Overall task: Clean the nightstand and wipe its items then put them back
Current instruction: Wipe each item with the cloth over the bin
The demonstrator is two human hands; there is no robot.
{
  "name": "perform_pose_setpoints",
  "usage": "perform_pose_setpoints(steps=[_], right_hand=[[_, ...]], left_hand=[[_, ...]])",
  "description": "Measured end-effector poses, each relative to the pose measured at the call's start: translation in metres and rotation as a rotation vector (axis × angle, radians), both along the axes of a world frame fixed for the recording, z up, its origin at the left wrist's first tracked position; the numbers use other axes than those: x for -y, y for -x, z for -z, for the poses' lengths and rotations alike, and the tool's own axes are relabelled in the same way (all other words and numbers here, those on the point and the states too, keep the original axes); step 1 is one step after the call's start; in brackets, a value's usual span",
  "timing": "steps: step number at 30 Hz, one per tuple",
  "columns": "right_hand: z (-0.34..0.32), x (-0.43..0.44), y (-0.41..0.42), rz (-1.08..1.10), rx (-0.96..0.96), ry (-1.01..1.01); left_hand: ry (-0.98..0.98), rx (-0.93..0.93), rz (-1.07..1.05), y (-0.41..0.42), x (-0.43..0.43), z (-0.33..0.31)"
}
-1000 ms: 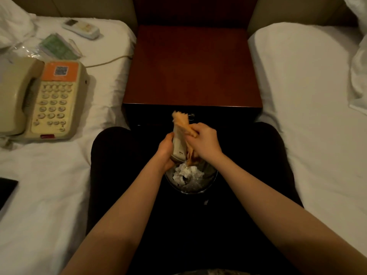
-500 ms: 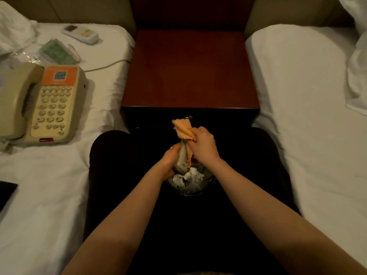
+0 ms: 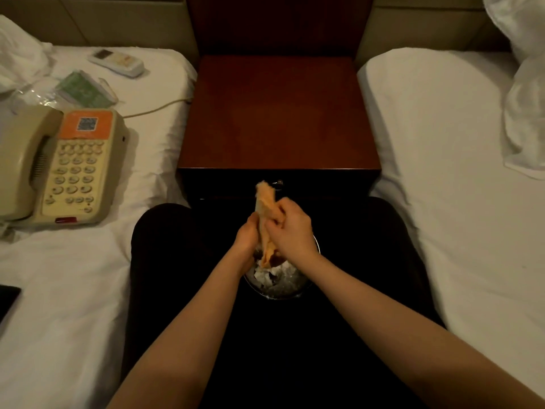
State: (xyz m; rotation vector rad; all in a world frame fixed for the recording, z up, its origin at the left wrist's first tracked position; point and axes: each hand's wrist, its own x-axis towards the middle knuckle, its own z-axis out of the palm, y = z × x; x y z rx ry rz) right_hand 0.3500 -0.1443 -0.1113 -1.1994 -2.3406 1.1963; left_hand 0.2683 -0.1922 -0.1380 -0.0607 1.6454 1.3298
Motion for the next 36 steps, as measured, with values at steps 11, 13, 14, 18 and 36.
perform_pose_setpoints(steps=[11,13,14,18,36], right_hand=[[-0.005,-0.004,-0.002,0.053,0.023,0.259],[0.007,-0.002,-0.005,0.065,0.163,0.272],[0.012,-0.004,-0.005,0.165,0.19,0.331],[0.004,-0.012,0.001,0.437,-0.169,0.479],[0.015,-0.031,-0.002,0.646,0.026,0.257]], left_hand=[[0.033,0.007,-0.029,-0.001,0.002,-0.008],[0.087,0.009,-0.016,-0.001,0.002,-0.006],[0.113,0.014,0.003,-0.002,0.001,-0.005],[0.151,-0.036,0.077,0.0,0.003,-0.005],[0.264,-0.17,0.3,-0.012,0.012,0.001]])
